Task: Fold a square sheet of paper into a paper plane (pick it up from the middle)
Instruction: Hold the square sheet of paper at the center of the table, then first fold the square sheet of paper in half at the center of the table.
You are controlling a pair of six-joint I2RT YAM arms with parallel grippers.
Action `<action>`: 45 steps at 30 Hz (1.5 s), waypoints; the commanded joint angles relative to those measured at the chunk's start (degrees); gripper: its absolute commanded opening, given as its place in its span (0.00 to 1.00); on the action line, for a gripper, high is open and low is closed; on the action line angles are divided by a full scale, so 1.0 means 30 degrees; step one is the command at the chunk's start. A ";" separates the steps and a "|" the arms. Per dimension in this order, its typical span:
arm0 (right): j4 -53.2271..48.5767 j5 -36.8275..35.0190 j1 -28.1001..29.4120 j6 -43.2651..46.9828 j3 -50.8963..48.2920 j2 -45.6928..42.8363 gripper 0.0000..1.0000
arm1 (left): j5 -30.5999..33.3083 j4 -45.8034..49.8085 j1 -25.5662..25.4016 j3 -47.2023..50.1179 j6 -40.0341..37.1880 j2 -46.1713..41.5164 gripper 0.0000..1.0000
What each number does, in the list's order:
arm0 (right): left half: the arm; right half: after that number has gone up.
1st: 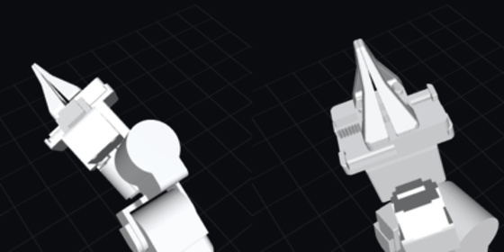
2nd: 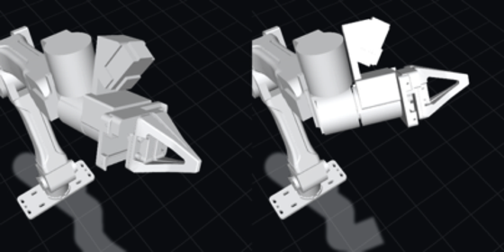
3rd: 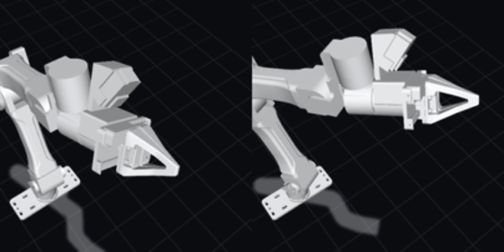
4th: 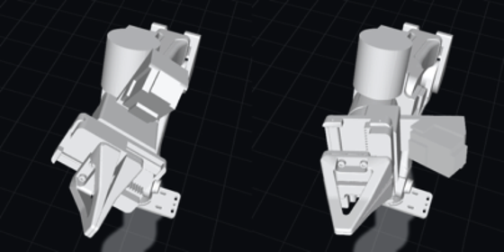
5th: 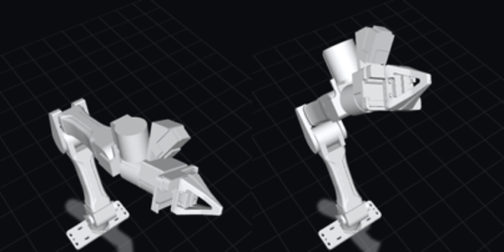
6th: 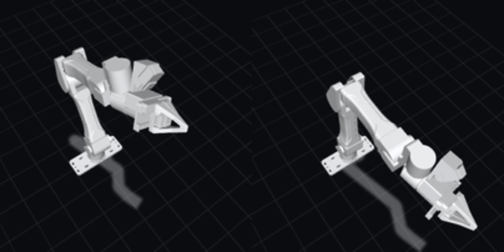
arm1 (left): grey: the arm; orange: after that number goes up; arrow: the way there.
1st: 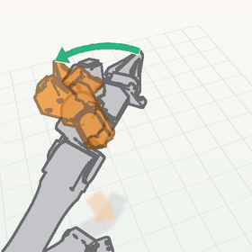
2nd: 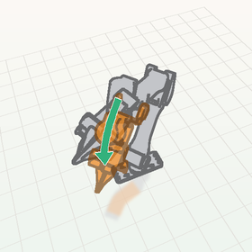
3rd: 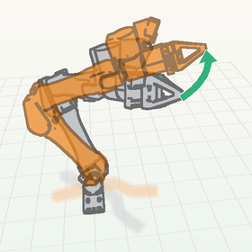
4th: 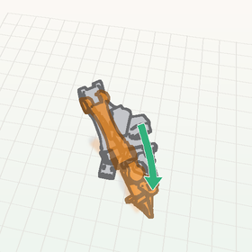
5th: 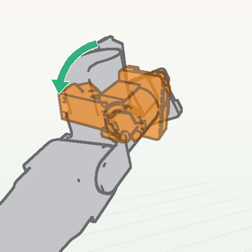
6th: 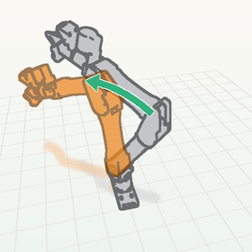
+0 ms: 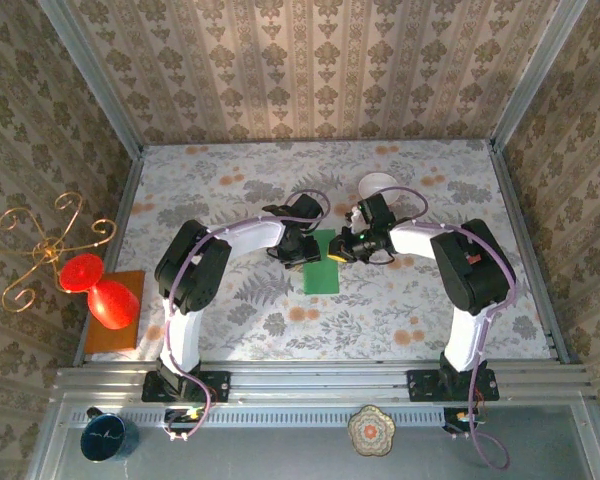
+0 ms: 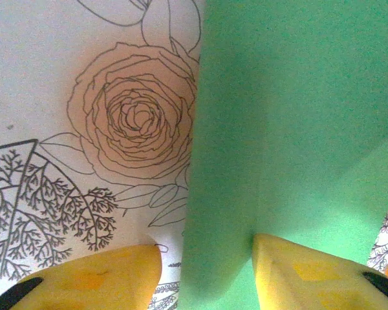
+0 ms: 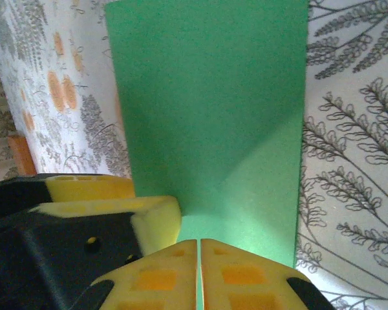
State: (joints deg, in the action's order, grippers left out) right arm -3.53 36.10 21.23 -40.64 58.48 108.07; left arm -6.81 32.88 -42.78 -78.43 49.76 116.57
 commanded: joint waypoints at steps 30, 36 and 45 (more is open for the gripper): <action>-0.3790 -0.2408 -0.0215 0.2265 -0.0252 0.2467 0.10 | -0.0227 -0.1493 0.0622 0.0075 -0.2988 -0.4748 0.46; -0.4155 -0.2591 -0.0191 0.2356 -0.0065 0.2700 0.09 | -0.3809 -0.3151 0.0504 0.0477 -0.2665 -0.3635 0.32; -0.4247 -0.2759 -0.0186 0.2245 -0.0069 0.2844 0.09 | -0.6562 -0.2717 0.0947 -0.0235 -0.2963 -0.1440 0.15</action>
State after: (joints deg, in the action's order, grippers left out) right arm -9.08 36.32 20.84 -34.61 60.07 111.72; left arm -21.96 23.99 -40.69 -77.54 42.06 111.04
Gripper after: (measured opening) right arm 0.095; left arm 0.163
